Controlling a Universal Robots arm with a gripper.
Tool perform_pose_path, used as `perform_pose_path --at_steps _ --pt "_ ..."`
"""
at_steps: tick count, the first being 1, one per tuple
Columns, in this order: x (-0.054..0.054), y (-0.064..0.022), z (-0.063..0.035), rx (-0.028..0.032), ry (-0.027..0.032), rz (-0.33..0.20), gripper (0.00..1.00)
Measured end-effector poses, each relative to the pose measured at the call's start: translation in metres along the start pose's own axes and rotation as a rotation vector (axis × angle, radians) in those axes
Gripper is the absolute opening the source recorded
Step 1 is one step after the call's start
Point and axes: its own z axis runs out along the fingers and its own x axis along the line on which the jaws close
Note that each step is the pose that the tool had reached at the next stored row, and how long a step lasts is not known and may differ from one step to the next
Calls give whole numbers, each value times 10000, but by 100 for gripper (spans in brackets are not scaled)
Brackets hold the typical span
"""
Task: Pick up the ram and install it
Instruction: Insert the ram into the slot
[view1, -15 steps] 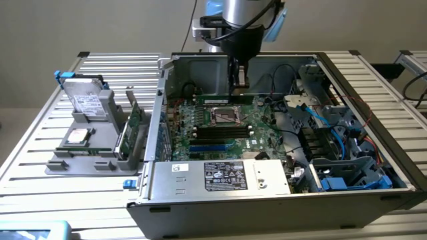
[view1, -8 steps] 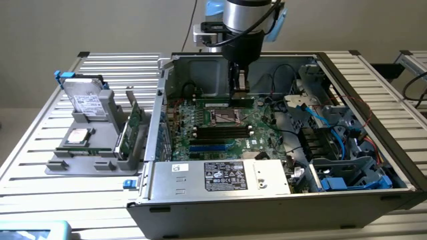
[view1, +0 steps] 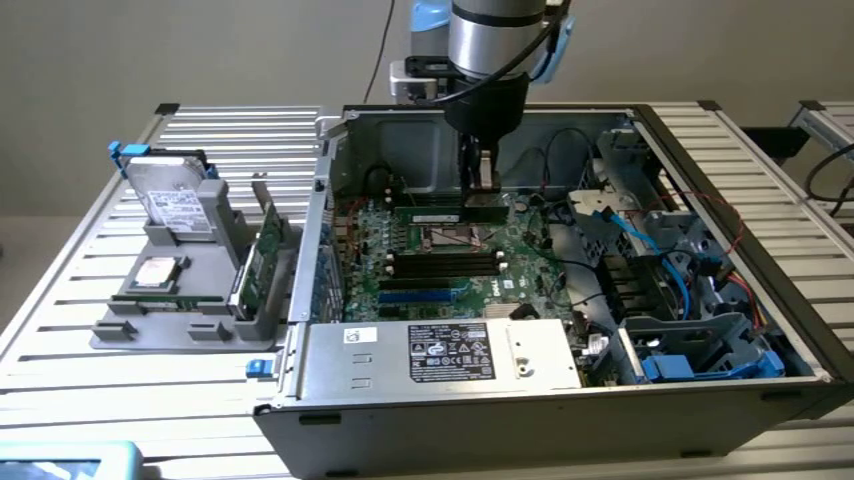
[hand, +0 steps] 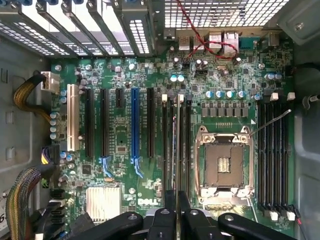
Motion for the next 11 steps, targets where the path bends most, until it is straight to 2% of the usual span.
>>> perform_pose_path --at_steps 6,11 --pt "-1 -4 24 -16 68 -1 14" --pt "-2 -4 73 -14 95 0 14"
